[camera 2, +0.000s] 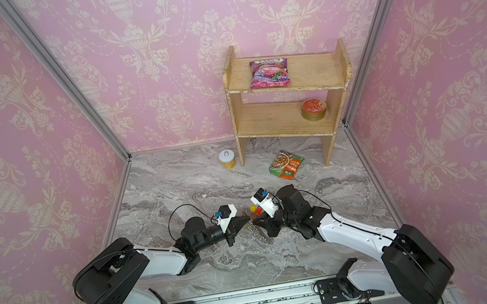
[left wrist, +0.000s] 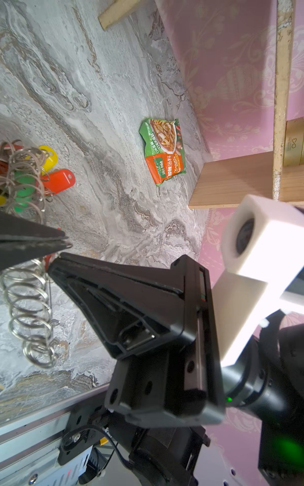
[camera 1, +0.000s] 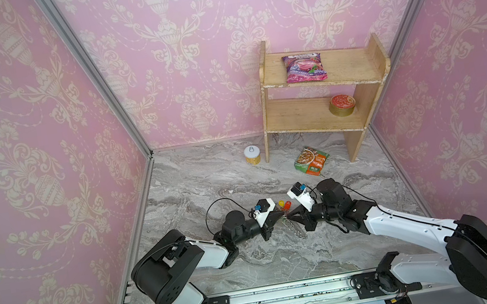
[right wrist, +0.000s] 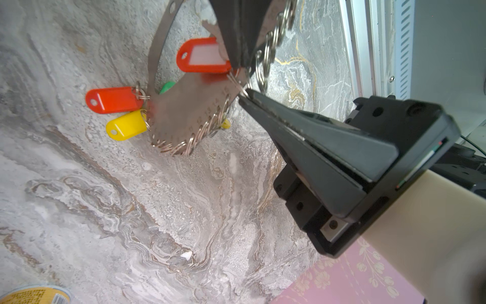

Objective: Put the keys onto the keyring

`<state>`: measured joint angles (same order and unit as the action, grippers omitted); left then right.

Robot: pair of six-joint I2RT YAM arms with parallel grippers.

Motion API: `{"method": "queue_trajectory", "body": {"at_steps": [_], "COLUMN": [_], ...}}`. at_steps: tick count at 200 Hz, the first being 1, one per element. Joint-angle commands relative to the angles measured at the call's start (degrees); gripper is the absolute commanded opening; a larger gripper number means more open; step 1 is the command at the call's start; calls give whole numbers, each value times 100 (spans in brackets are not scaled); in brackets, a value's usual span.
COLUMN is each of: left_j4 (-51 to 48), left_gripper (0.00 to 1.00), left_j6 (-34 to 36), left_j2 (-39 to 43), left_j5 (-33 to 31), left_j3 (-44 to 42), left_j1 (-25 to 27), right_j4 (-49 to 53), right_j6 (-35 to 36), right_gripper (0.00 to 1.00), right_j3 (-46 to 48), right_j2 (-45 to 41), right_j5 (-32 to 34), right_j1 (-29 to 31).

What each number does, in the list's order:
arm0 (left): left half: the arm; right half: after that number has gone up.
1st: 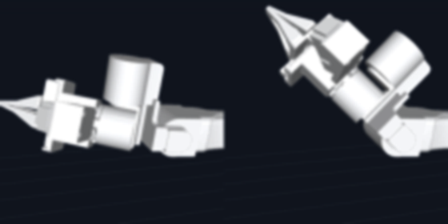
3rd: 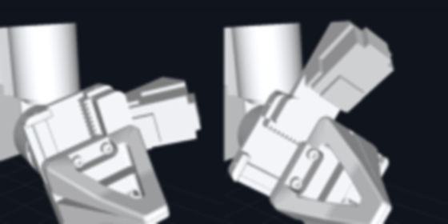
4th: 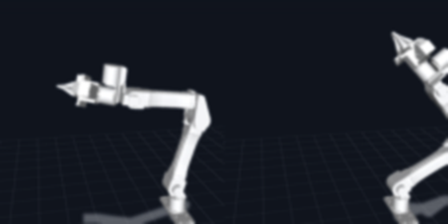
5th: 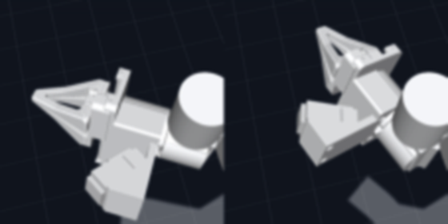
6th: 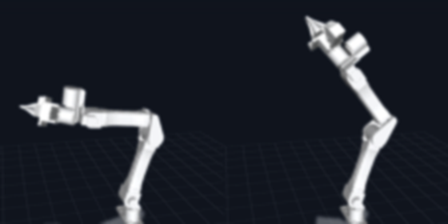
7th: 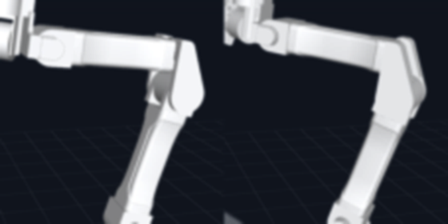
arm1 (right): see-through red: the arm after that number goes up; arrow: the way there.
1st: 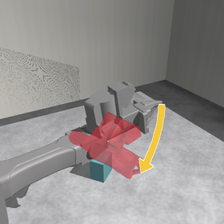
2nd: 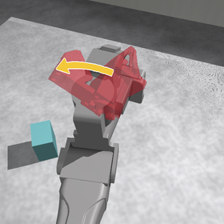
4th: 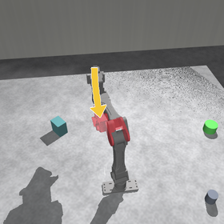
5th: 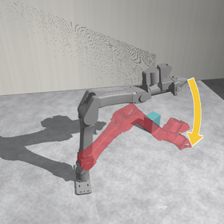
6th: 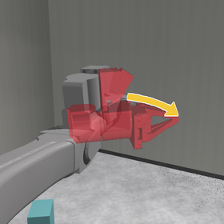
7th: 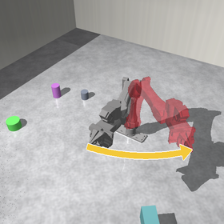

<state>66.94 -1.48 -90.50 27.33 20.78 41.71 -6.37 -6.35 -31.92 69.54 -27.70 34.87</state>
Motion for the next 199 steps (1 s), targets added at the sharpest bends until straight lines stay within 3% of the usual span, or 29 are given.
{"method": "queue_trajectory", "body": {"at_steps": [1,82,103,135,199], "left_j4": [1258,1269,1246,1234,1208], "left_gripper": [0,0,0,0,0], "left_j6": [-206,-492,-400,-328,-170], "left_j2": [4,-126,-113,-151,-225], "left_j5": [-352,47,123,231,369], "left_j3": [189,320,185,26,10], "left_j1": [-102,-75,-72,-76,-25], "right_j4": [215,-196,85,422,712], "right_j6": [-336,-663,-533,-425,-131], "right_gripper": [0,0,13,21,26], "right_j3": [228,80,88,120,-169], "right_j2": [146,777,487,-38,-421], "right_j5": [-132,-14,281,411,24], "right_j1": [158,343,327,90,-416]}}
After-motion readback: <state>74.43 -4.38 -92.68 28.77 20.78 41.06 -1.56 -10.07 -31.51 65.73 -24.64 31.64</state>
